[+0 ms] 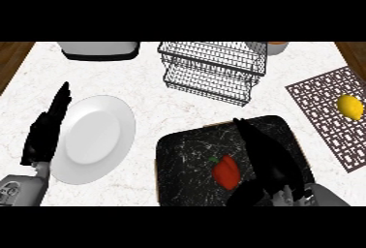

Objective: Pick the bell pepper from the tray and place it in the tiered basket

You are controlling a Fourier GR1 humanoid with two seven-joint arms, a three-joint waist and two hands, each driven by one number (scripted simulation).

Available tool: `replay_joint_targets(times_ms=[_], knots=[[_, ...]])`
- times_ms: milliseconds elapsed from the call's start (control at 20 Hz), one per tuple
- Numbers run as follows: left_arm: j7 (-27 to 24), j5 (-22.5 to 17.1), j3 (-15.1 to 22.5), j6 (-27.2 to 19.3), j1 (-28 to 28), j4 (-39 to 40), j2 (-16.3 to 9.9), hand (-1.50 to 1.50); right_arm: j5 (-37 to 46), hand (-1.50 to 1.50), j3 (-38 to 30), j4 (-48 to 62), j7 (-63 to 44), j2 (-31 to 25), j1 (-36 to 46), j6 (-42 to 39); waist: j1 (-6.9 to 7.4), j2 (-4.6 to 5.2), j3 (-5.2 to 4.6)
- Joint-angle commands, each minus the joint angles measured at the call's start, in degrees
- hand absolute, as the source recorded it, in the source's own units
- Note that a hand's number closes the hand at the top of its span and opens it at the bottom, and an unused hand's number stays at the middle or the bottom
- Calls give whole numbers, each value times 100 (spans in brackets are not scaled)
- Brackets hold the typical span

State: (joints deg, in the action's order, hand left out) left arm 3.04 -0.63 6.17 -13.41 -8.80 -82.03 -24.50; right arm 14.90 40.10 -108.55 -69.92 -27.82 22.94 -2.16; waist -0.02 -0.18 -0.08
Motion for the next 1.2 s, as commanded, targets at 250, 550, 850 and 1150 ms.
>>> replay_joint_targets(times_ms=[250,550,850,1150], knots=[[-101,179,27,-54,142,-1,233,0,334,-150,102,-192,-1293,302,-124,-438,-34,0,0],[-39,146,-124,104,-157,233,199,0,754,-150,224,404,-1433,1060,-16,-287,-23,13,-1],[-92,62,-304,302,123,-89,76,0,827,-150,-92,516,-959,950,-431,-445,0,9,4],[68,265,-169,241,92,-247,236,0,1020,-150,-180,1225,-811,1578,-246,-483,47,15,6]])
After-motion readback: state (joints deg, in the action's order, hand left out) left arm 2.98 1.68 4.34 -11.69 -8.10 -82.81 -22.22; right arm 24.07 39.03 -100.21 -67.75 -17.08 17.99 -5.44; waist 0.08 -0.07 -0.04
